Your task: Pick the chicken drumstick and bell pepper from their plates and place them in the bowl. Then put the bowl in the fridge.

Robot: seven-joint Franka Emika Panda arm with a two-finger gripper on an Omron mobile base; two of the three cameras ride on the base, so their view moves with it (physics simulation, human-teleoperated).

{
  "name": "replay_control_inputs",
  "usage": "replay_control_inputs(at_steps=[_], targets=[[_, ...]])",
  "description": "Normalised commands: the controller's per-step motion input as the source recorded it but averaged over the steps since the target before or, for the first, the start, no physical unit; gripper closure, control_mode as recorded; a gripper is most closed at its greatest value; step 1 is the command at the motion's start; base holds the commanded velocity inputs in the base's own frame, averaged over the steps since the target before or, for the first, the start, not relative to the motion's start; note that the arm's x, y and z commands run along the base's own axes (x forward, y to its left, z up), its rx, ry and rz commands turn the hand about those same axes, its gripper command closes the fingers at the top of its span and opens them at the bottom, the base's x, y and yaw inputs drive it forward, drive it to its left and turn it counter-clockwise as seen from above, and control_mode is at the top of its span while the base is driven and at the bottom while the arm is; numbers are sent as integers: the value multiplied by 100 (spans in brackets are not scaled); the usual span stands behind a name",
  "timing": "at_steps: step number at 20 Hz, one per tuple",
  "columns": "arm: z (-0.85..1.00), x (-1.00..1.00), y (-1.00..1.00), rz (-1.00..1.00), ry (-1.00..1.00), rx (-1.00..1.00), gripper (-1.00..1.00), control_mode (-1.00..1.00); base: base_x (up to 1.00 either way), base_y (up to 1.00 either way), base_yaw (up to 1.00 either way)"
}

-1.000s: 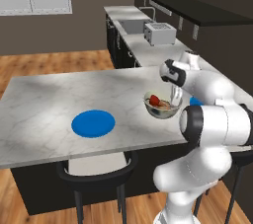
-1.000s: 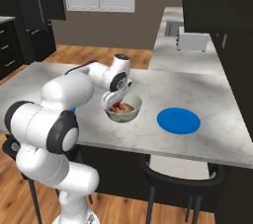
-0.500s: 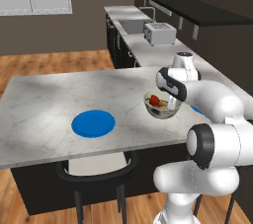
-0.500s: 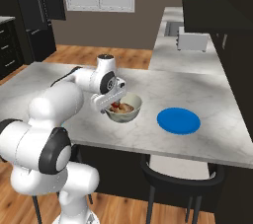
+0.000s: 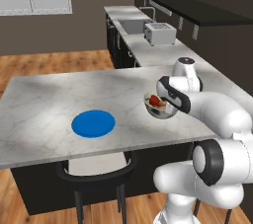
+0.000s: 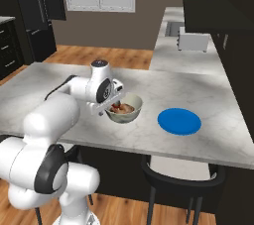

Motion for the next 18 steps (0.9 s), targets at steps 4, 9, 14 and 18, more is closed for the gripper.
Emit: replay_control_inputs(at_steps=[4, 9, 14, 18], targets=[[-1, 3, -12, 19, -11, 0, -100, -100, 0, 0, 0], [-5, -1, -35, 29, -2, 0, -100, -100, 0, 0, 0], [-4, 10, -35, 31, 0, -2, -100, -100, 0, 0, 0], [-2, 16, -34, 37, 0, -2, -100, -100, 0, 0, 0]])
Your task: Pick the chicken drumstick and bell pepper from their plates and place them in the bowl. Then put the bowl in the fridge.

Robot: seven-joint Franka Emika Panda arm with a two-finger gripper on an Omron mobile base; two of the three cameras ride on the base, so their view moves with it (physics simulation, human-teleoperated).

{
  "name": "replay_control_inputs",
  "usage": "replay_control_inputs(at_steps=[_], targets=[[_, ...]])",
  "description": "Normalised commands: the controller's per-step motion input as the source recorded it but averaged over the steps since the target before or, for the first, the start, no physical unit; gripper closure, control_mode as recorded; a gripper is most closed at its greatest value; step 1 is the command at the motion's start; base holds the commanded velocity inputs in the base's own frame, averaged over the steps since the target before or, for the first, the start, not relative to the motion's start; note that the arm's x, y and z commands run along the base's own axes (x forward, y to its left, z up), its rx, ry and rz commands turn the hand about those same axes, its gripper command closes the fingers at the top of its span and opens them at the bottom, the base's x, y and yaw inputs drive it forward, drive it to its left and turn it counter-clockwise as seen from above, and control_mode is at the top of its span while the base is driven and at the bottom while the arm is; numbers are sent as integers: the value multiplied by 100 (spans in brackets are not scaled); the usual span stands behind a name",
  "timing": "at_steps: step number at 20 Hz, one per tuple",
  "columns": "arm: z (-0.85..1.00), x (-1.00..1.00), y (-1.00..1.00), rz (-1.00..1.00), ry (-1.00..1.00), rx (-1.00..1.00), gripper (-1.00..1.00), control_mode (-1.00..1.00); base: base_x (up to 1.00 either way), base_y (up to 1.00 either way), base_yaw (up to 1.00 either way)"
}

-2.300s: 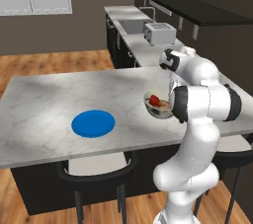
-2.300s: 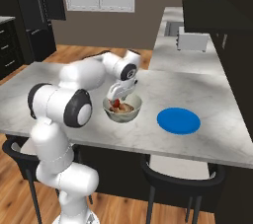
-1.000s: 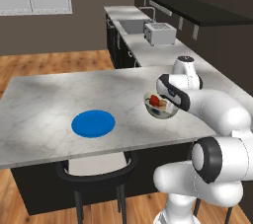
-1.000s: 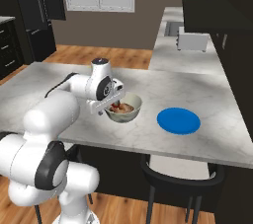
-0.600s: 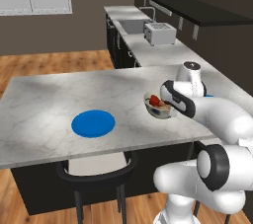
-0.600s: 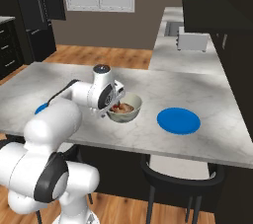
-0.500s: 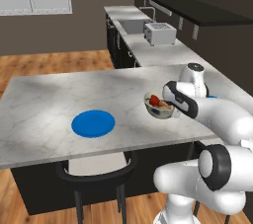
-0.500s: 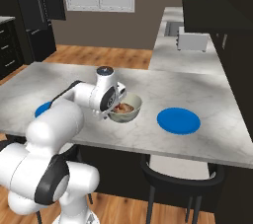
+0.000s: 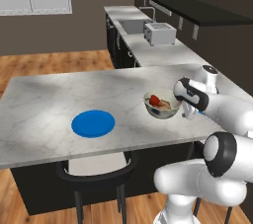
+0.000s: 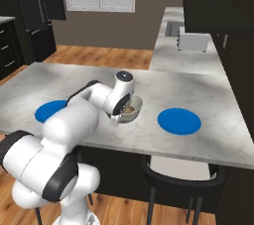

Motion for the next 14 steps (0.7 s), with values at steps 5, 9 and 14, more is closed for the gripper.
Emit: replay_control_inputs(at_steps=[5, 9, 14], targets=[[-14, 0, -24, 45, -7, -9, -100, -100, 0, 0, 0], [-8, 14, -6, 38, -10, -9, -100, -100, 0, 0, 0], [-4, 26, 3, 27, -6, -10, -100, -100, 0, 0, 0]])
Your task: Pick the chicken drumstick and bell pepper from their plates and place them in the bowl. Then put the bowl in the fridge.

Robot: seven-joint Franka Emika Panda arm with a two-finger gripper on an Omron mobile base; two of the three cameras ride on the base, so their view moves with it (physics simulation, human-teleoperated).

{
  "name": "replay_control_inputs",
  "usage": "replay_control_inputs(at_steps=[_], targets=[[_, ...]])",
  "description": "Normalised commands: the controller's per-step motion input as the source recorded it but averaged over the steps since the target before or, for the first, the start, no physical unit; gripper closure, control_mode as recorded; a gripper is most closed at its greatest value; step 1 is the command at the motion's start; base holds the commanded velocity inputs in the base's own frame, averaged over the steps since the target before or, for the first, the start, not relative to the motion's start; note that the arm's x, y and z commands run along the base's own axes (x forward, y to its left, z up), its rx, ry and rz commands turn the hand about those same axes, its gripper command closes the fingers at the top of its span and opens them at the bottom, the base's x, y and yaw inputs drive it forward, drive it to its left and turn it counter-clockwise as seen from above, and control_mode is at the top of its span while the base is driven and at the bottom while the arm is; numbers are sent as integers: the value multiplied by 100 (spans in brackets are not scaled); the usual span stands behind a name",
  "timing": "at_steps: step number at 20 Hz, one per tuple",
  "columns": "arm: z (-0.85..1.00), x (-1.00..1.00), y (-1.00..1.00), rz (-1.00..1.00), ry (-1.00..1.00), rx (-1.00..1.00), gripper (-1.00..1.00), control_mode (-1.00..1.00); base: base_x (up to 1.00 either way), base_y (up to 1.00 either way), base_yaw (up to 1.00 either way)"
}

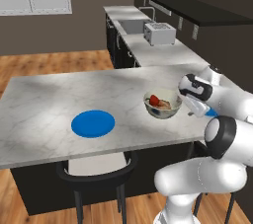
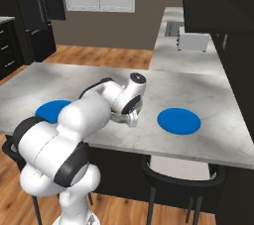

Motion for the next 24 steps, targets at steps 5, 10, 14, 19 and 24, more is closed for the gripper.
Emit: replay_control_inputs(at_steps=[5, 10, 14, 19, 24], targets=[[-29, 9, 23, 8, 0, -24, -100, -100, 0, 0, 0], [-38, 10, 9, 1, 0, -24, -100, -100, 0, 0, 0], [-24, 12, -7, 0, 0, -7, -100, -100, 0, 0, 0], [-16, 12, -19, 0, 0, 0, -100, -100, 0, 0, 0], [-4, 23, -18, 0, 0, 0, -100, -100, 0, 0, 0]])
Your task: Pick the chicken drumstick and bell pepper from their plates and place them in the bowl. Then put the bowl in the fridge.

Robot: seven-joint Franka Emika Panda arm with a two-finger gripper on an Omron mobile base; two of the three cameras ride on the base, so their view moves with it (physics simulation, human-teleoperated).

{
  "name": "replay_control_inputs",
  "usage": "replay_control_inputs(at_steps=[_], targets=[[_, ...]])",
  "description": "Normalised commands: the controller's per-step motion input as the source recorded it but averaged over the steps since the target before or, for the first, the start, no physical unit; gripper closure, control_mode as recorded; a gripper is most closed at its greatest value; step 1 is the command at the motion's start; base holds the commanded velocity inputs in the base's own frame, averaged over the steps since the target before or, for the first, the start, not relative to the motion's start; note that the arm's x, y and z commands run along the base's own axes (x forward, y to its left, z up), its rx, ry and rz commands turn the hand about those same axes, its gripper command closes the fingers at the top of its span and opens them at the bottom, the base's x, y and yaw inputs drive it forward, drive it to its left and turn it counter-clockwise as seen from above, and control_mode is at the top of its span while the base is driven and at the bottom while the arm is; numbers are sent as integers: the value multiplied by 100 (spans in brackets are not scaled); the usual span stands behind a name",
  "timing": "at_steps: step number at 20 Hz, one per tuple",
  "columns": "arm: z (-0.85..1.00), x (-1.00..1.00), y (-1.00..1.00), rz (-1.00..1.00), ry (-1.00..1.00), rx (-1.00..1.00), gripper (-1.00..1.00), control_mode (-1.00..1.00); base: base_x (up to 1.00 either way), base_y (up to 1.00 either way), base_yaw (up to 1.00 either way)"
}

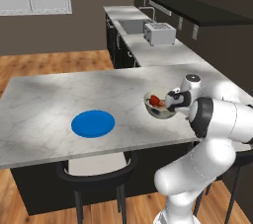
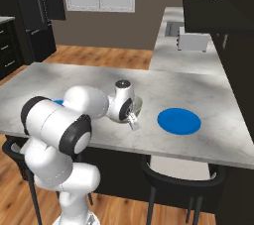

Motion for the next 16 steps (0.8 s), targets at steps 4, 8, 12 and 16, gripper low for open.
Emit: replay_control_inputs(at_steps=[4, 8, 12, 16], targets=[[0, 30, -10, 0, 0, 0, -100, -100, 0, 0, 0], [-1, 36, -1, 0, 0, 0, -100, -100, 0, 0, 0], [-8, 30, 0, 0, 0, 3, -100, -100, 0, 0, 0], [-14, 16, 4, 0, 0, 8, 100, -100, 0, 0, 0]])
